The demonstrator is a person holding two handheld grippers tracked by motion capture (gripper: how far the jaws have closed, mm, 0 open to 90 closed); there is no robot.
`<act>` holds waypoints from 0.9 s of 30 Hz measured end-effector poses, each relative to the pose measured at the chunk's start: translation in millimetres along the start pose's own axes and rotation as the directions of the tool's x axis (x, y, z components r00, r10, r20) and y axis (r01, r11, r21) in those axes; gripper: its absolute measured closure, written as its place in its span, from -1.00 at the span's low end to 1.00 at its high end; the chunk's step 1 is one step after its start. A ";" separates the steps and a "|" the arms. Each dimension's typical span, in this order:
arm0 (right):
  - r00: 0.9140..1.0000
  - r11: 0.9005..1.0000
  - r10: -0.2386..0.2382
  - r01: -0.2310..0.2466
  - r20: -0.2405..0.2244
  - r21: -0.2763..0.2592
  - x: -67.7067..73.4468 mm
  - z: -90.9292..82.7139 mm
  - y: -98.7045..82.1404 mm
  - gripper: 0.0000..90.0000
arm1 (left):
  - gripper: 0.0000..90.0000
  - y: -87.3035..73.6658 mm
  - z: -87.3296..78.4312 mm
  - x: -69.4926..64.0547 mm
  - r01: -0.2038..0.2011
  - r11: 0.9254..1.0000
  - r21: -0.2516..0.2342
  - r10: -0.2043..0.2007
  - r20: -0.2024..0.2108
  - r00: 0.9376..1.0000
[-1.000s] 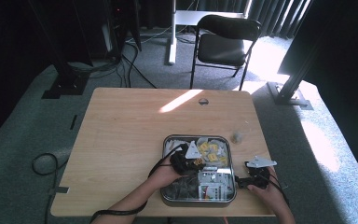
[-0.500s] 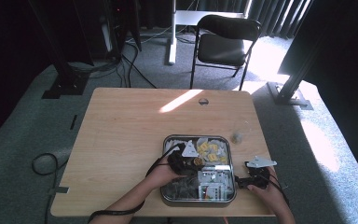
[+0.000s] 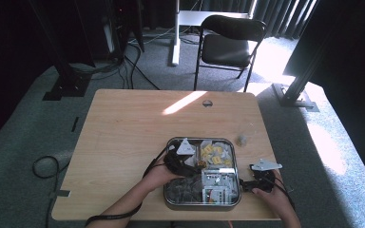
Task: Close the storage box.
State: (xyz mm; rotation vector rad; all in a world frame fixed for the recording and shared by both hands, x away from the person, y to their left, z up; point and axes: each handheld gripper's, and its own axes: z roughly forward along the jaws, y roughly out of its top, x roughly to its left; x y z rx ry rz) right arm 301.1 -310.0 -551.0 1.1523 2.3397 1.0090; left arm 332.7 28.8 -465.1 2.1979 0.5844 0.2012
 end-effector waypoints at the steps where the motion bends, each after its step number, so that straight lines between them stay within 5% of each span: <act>1: 1.000 1.000 0.000 0.000 0.000 0.000 0.0 0.0 0.0 -0.72 | -0.25 -0.9 -0.8 1.1 0.003 1.000 -0.001 -0.003 -0.001 1.000; 9: 1.000 1.000 0.000 0.000 0.000 0.000 0.0 0.0 0.0 -0.72 | -0.37 -5.3 -10.7 13.8 0.069 0.997 -0.018 -0.069 -0.014 0.998; 15: 1.000 1.000 -0.001 0.001 0.000 0.000 -0.1 0.1 0.0 -0.72 | -0.64 -7.4 -18.9 22.7 0.089 0.995 -0.038 -0.090 -0.026 0.996; 22: 1.000 1.000 -0.001 0.001 0.000 0.000 0.0 0.0 0.0 -0.72 | -0.99 -15.7 -27.3 34.8 0.105 0.993 -0.051 -0.110 -0.112 0.988; 27: 1.000 1.000 -0.001 0.001 0.000 0.000 0.0 0.0 0.0 -0.72 | -0.99 -24.7 -35.4 43.6 0.107 0.992 -0.062 -0.116 -0.158 0.981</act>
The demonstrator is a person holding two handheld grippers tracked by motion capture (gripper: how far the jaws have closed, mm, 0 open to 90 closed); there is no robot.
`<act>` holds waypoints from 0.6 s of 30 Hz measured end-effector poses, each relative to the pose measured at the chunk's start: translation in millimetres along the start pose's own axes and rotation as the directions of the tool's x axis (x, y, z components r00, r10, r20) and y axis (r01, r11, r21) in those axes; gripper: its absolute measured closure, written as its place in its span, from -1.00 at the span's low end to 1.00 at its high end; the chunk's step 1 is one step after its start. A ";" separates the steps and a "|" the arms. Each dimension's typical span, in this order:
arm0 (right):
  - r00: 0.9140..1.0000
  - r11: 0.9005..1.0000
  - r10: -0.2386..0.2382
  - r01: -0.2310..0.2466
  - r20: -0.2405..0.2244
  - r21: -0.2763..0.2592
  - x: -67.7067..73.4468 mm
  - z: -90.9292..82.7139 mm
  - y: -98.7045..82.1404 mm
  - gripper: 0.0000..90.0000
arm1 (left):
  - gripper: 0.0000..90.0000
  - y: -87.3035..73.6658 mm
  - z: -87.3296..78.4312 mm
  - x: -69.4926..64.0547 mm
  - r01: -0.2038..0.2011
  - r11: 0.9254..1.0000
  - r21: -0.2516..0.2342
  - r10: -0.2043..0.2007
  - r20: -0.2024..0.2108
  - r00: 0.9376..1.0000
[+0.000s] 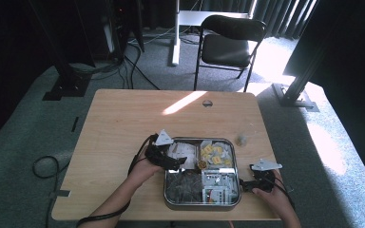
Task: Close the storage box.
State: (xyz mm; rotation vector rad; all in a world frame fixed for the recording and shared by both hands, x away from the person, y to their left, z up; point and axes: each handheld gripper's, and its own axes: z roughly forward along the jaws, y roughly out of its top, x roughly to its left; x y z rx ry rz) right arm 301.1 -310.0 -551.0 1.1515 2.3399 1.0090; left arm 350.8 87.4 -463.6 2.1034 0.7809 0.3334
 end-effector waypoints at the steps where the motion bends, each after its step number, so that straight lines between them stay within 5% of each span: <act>1: 1.000 1.000 0.000 0.000 0.000 0.000 0.0 0.0 0.0 -0.72 | -0.99 -1.8 -1.3 2.5 -0.001 1.000 -0.002 0.001 -0.004 1.000; 9: 1.000 1.000 0.000 0.000 0.000 0.000 0.0 0.0 0.0 -0.72 | -0.99 -20.0 -9.9 20.1 -0.011 1.000 -0.015 0.011 -0.046 0.999; 18: 1.000 1.000 -0.001 0.001 0.001 0.000 0.0 0.0 0.0 -0.72 | -0.99 -38.4 -22.9 34.5 -0.009 0.999 -0.047 0.008 -0.029 1.000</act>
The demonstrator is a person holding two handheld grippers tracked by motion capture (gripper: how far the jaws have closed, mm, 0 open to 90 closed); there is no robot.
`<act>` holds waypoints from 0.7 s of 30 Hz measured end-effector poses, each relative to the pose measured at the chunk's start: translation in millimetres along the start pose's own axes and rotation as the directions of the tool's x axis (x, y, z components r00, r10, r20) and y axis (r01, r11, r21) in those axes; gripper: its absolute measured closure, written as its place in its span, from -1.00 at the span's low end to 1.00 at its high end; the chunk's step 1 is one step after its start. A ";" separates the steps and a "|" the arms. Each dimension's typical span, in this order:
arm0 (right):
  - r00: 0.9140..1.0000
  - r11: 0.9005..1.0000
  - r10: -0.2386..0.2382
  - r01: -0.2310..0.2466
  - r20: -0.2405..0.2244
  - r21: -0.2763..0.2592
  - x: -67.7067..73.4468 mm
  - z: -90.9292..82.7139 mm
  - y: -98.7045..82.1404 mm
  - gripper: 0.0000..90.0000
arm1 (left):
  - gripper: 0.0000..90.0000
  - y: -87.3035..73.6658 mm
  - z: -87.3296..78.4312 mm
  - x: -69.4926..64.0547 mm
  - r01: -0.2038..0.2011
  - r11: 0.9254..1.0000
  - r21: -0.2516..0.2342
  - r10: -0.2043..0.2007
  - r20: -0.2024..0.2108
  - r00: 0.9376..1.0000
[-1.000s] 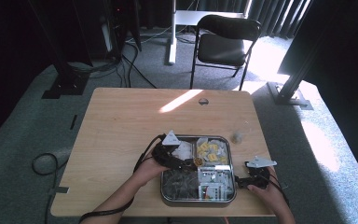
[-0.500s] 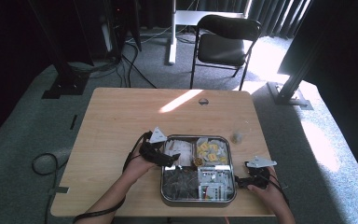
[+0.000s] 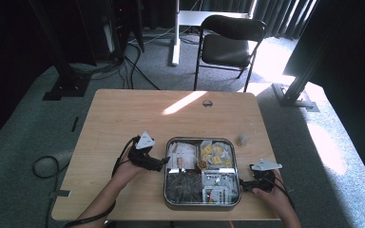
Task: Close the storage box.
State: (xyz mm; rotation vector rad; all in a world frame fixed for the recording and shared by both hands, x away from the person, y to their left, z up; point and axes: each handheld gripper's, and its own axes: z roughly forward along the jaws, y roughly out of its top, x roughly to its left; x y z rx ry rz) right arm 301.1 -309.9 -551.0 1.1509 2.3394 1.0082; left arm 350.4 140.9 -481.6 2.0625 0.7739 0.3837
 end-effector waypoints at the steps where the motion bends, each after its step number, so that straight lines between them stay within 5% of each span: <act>1: 1.000 1.000 0.000 0.000 0.000 0.000 0.0 0.0 0.0 -0.72 | -0.99 0.0 0.0 0.0 0.000 1.000 0.000 0.000 0.000 1.000; 21: 1.000 1.000 0.000 0.000 0.000 0.000 0.0 0.0 0.0 -0.72 | -0.99 -49.1 -21.0 27.2 0.072 0.997 0.006 -0.072 -0.033 0.997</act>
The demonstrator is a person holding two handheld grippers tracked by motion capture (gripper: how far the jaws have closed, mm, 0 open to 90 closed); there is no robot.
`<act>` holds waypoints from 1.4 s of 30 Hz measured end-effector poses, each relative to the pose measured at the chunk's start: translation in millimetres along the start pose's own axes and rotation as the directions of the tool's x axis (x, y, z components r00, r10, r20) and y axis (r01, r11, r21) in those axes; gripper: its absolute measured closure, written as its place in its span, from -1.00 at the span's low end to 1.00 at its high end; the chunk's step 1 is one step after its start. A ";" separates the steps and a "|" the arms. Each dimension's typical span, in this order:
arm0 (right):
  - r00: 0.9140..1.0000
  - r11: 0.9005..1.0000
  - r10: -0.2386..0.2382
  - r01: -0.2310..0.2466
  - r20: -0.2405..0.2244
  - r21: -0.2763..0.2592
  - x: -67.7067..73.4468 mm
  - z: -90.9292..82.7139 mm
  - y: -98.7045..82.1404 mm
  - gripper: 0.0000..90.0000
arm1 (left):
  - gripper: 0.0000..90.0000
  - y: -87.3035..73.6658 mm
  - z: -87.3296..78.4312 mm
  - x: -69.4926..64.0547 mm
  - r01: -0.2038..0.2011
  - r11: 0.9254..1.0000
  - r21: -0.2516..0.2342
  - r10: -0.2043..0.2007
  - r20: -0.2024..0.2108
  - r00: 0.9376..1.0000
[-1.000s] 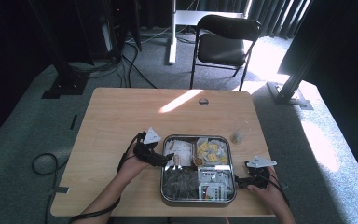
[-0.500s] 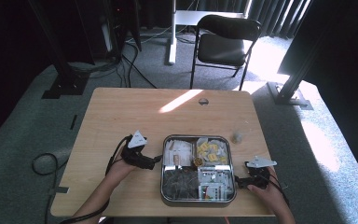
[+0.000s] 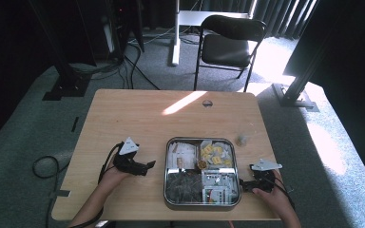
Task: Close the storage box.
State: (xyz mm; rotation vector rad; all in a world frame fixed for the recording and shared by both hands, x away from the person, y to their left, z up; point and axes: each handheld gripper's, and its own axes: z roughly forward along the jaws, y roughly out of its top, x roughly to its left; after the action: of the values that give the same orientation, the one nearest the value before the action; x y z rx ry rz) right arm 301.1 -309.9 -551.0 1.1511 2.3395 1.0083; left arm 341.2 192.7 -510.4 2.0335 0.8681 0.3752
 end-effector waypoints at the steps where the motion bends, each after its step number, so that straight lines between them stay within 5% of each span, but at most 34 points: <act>1: 1.000 1.000 0.000 0.000 0.000 0.000 0.0 0.0 0.0 -0.72 | -0.99 -3.7 -1.2 2.0 0.004 1.000 0.003 -0.004 -0.003 1.000; 13: 1.000 1.000 0.000 0.000 0.000 0.000 0.0 0.0 0.0 -0.72 | -0.99 -36.7 -21.2 21.1 0.039 0.998 0.049 -0.036 -0.067 0.997; 42: 1.000 1.000 0.000 0.000 0.000 -0.001 0.1 0.0 0.0 -0.72 | -0.99 -79.1 -59.9 24.8 0.012 0.987 0.159 -0.005 -0.046 0.999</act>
State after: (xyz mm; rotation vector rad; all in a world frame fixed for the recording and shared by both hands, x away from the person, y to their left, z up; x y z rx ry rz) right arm 301.0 -309.8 -551.0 1.1505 2.3388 1.0085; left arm 291.4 276.2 -541.7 2.1740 0.9608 0.3582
